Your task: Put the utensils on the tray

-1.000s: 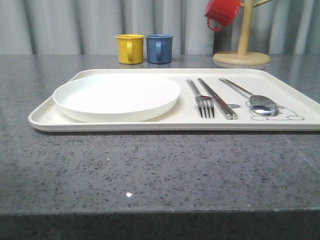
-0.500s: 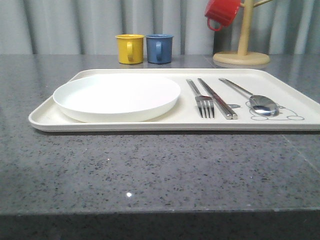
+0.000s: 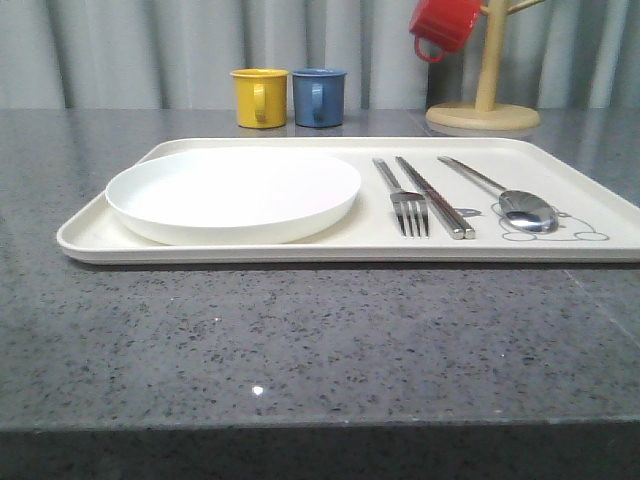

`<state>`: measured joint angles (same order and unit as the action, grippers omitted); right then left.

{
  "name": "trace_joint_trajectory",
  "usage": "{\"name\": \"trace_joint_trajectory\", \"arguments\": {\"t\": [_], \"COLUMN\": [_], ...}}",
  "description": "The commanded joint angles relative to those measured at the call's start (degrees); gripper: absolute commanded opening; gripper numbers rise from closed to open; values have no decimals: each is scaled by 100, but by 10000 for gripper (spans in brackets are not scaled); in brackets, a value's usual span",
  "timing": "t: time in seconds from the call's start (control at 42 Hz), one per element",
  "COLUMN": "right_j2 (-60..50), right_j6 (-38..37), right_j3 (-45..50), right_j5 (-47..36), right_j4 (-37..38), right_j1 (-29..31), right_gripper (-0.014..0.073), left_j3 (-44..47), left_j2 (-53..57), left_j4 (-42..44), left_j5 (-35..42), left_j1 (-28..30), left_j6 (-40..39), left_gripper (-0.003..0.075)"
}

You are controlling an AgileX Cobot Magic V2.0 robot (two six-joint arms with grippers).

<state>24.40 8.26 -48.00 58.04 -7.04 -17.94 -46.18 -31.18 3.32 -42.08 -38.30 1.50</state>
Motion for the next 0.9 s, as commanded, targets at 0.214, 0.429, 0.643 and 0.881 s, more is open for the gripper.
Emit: {"name": "trace_joint_trajectory", "arguments": {"t": [0.214,0.429,0.643,0.881], "right_j2": [55,55,55,55], "right_j6": [-14,-14,-14,-14], "right_j3": [-120,-120,-120,-120], "right_j5": [-417,-417,-417,-417], "right_j4": [-70,-70,-70,-70], "right_j1": [24,24,24,24], "right_gripper": [-67,-67,-67,-67], "left_j3": [2179,3823,4704,4708], "left_j2": [1579,2729,3273,3263], "left_j4": [-77,-380,-450,-424], "left_j5": [2929,4043,4529,4739], "left_j1": [1994,3047,3551,3786], "left_j6": [-21,-21,-21,-21], "left_gripper": [-20,-20,-20,-20]}}
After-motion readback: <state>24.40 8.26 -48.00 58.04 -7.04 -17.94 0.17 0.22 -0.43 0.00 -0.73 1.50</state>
